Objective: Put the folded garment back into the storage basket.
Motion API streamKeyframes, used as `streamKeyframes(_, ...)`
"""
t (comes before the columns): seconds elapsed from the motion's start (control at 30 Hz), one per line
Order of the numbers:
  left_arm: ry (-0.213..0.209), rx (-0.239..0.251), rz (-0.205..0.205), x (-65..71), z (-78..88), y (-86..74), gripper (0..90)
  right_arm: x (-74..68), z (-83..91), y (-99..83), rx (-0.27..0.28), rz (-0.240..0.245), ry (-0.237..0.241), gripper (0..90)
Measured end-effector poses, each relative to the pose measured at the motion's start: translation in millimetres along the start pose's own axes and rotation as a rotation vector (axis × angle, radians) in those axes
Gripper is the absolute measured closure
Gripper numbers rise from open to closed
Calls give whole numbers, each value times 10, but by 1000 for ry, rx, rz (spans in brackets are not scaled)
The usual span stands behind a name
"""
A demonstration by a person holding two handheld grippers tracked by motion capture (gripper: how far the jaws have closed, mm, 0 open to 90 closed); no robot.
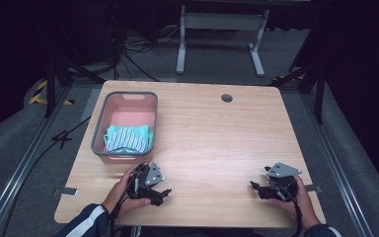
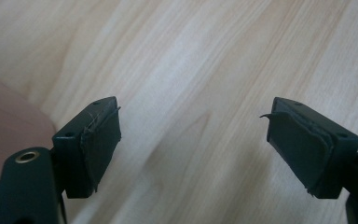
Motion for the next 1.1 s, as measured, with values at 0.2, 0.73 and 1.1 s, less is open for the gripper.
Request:
streamKeyframes(0.2, -56, -15, 46, -19, -46, -107, 176, 73, 18, -126, 21, -78, 12, 218)
streamKeyframes(0.73, -125, 50, 74, -64, -79, -179, 145, 128, -17, -181, 37, -158, 42, 157)
streamKeyframes(1.1, -135, 40, 63, -92, -108, -158, 98, 125, -22, -176, 31, -164, 36, 150)
Point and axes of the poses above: each handheld gripper's, and its own axes: z roughly backward along the jaws, y roughly out of its top, x roughly to its right, the point moved 5 cm from there along -z, roughly forward along the jaws, and after that the axes turned 7 degrees about z, right-handed, at the moved point
